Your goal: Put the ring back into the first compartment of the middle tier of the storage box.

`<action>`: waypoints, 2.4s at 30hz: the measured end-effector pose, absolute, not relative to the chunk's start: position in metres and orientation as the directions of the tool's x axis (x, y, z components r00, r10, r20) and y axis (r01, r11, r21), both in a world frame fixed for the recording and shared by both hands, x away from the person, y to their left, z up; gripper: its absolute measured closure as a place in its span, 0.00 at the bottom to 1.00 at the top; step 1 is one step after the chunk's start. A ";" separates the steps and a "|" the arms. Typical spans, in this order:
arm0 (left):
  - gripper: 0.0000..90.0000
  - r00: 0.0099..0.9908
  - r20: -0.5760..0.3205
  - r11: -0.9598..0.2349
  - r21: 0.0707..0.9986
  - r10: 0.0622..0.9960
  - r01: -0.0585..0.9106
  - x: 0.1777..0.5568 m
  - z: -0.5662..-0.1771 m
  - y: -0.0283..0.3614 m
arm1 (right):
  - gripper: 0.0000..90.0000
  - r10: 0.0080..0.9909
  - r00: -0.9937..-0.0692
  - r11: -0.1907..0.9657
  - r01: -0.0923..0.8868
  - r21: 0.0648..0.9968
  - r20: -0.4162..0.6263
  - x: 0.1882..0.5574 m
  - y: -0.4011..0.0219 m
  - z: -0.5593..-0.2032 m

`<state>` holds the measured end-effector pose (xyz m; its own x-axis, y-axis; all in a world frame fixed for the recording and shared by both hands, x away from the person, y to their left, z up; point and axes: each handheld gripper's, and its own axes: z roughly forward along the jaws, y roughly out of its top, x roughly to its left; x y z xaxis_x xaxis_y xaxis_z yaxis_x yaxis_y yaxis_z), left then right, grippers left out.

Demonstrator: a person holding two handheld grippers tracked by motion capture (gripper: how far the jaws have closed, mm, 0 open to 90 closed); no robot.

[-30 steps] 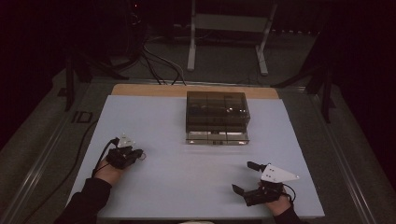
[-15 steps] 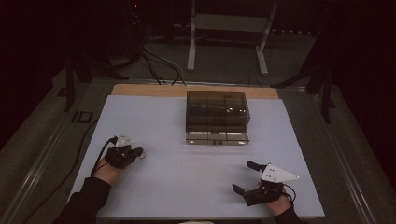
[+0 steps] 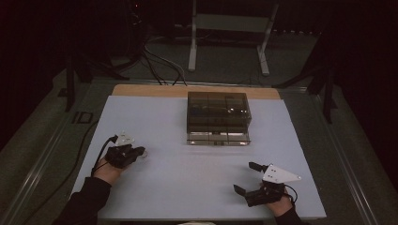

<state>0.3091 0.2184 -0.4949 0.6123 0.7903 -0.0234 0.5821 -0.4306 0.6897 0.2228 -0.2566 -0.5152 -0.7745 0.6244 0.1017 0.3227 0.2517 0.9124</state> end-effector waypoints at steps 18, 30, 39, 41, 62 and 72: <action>1.00 0.642 -0.033 -0.437 0.706 0.766 0.558 0.310 -0.477 0.213 | 0.00 0.631 -0.769 0.246 0.325 0.913 0.104 0.223 -0.258 -0.515; 1.00 0.660 -0.044 -0.429 0.728 0.750 0.535 0.311 -0.465 0.207 | 0.00 0.630 -0.769 0.247 0.325 0.913 0.104 0.223 -0.257 -0.515; 1.00 0.674 -0.028 -0.445 0.731 0.738 0.518 0.313 -0.456 0.202 | 0.00 0.629 -0.771 0.249 0.325 0.912 0.103 0.222 -0.257 -0.515; 1.00 0.676 -0.032 -0.443 0.732 0.736 0.517 0.314 -0.455 0.202 | 0.00 0.629 -0.771 0.250 0.325 0.912 0.102 0.222 -0.257 -0.515; 1.00 0.719 -0.025 -0.469 0.742 0.695 0.479 0.320 -0.436 0.185 | 0.00 0.629 -0.771 0.248 0.327 0.912 0.105 0.222 -0.257 -0.514; 1.00 0.734 -0.026 -0.473 0.750 0.678 0.463 0.323 -0.427 0.178 | 0.00 0.629 -0.770 0.249 0.325 0.913 0.103 0.222 -0.257 -0.514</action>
<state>0.3228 0.1776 -0.4273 0.7345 0.6781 -0.0262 0.4632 -0.4727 0.7497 0.2222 -0.2573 -0.5144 -0.7705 0.6291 0.1030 0.3249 0.2485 0.9125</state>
